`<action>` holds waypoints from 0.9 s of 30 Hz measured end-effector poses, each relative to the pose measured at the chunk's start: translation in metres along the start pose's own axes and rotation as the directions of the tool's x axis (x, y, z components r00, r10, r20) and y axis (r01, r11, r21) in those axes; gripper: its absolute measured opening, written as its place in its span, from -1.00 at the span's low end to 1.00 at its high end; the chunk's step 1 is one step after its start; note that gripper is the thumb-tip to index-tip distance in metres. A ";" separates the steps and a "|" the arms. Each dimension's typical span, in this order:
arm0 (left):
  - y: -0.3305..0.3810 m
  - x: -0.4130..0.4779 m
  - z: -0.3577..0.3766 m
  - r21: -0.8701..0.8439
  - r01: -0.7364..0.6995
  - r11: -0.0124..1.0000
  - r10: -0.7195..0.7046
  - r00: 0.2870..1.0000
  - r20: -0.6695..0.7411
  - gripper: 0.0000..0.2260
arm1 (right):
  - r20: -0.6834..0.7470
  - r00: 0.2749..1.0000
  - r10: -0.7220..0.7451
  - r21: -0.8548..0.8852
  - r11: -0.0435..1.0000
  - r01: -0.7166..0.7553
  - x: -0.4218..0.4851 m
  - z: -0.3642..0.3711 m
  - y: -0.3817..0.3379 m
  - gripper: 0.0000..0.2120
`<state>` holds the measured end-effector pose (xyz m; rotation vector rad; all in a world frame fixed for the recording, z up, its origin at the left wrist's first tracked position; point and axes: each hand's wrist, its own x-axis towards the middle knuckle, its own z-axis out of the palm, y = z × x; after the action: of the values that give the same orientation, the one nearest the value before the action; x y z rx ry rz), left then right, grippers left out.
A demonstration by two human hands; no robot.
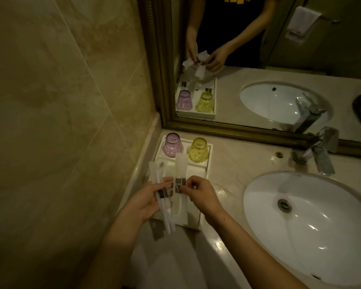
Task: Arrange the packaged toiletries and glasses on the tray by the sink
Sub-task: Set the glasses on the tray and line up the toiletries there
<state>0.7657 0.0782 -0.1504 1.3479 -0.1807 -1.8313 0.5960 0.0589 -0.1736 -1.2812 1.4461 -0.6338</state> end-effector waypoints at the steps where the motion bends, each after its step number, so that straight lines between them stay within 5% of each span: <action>1: -0.001 -0.002 -0.004 -0.004 -0.010 1.000 0.010 1.000 -0.013 -0.67 | -0.006 0.999 0.034 0.066 0.997 -0.034 0.005 0.000 0.003 -0.80; 9: -0.011 -0.019 -0.044 -0.132 -0.017 0.991 0.003 0.995 -0.103 -0.66 | -0.054 0.988 0.143 -0.153 0.977 -0.149 0.052 0.036 0.024 -0.89; 14: -0.011 -0.031 -0.051 -0.154 -0.050 0.987 0.040 0.997 -0.070 -0.70 | -0.014 0.997 0.081 -0.316 0.945 -0.081 0.066 0.069 0.035 -0.91; 21: -0.007 -0.030 -0.035 -0.115 -0.037 0.993 0.032 0.999 -0.043 -0.71 | 0.042 0.998 -0.038 -0.691 0.721 0.057 0.051 0.064 0.024 -0.66; 25: -0.003 -0.027 -0.021 -0.034 0.001 0.999 0.000 1.000 0.029 -0.70 | -0.071 0.991 -0.112 -0.344 0.936 0.081 0.044 0.025 0.010 -0.67; 27: -0.003 -0.025 -0.013 0.035 0.028 0.999 -0.032 0.995 0.097 -0.68 | 0.025 0.999 -0.045 -0.038 0.998 0.046 0.034 0.004 -0.011 -0.65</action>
<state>0.7768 0.1021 -0.1391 1.2915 -0.2449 -1.9287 0.6084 0.0255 -0.1773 -1.3508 1.4193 -0.6215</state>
